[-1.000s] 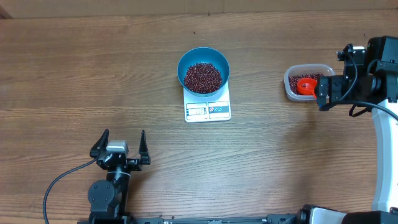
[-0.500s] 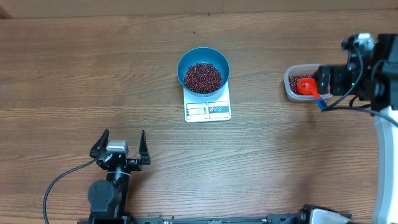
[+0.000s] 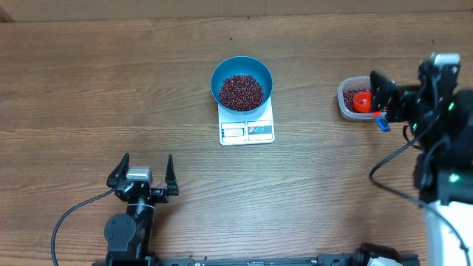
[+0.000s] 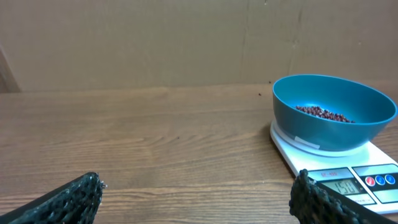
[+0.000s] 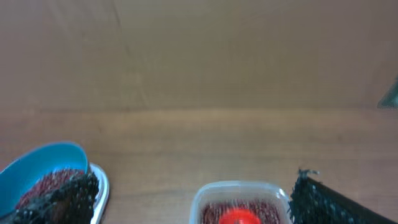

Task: Scoop item into bowl and weigh 150g on scale

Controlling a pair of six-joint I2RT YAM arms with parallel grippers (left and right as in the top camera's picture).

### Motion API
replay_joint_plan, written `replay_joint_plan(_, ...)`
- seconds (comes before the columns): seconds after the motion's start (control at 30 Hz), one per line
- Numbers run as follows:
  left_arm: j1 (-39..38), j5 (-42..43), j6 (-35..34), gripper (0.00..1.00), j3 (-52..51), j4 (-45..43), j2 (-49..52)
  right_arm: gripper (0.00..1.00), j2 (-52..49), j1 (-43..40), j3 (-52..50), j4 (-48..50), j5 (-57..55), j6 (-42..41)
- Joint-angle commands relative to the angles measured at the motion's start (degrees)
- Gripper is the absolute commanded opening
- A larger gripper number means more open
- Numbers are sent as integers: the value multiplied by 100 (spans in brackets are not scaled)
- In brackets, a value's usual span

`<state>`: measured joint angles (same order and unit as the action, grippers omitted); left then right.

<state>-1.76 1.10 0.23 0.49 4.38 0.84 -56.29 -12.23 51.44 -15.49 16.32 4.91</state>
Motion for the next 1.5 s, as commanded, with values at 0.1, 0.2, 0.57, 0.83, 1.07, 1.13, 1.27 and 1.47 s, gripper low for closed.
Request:
replay_joint_plan(0.1,35,42,109,99,-22,9,-63,100,1134,66,-2000,1829,201,-219)
replay_joint_plan(0.2,35,42,109,100,-22,9,-61,100,1558,66,-2774,2594,201,-219)
replay_joint_plan(0.57,35,42,107,99,-22,9,-61,100,2894,66,-4461,3425,197,-216)
replay_joint_plan(0.83,35,42,109,99,-22,9,-61,100,3884,92,-5097,3086,127,-216)
replay_joint_plan(1.07,35,42,109,100,-22,9,-63,100,4216,129,-5099,2258,-79,-212)
replay_joint_plan(1.13,35,42,107,99,-22,9,-61,100,4275,129,-5099,2035,-81,-212)
replay_joint_plan(1.27,35,42,109,100,-22,9,-61,100,4527,129,-5099,1541,-81,-210)
replay_joint_plan(1.47,35,42,109,100,-22,9,-61,100,5012,131,-5099,1196,-83,-192)
